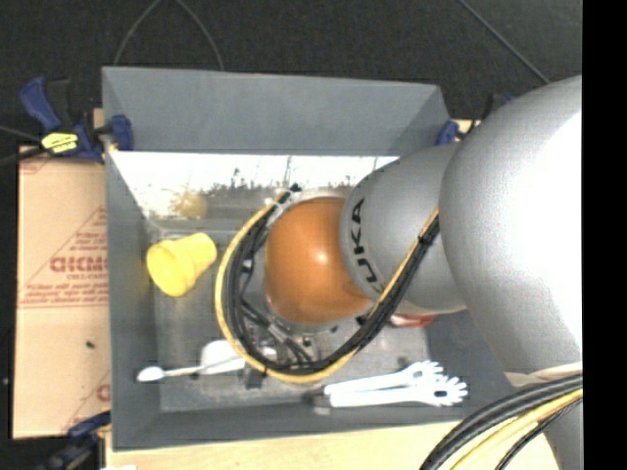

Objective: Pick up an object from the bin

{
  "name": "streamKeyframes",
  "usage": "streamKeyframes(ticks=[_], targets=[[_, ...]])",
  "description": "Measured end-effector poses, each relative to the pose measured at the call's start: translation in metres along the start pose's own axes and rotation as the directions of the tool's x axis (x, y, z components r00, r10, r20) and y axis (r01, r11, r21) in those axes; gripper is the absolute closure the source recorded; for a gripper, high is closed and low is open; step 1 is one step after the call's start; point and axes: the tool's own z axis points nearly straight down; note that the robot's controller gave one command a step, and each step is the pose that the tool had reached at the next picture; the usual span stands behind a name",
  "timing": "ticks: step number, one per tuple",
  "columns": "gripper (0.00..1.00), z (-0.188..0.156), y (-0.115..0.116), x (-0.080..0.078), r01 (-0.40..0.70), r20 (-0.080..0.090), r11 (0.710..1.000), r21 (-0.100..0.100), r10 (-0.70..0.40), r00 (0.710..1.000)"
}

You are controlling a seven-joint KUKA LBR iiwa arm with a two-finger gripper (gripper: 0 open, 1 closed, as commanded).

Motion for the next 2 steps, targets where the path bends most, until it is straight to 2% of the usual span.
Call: streamKeyframes(ticks=[1, 2], targets=[[1.0, -0.024, -0.001, 0.003, -0.001, -0.012, 1.0, 0.003, 0.001, 1.0], [1.0, -0.057, 0.0, 0.0, -0.002, -0.002, 1.0, 0.0, 0.002, 1.0]])
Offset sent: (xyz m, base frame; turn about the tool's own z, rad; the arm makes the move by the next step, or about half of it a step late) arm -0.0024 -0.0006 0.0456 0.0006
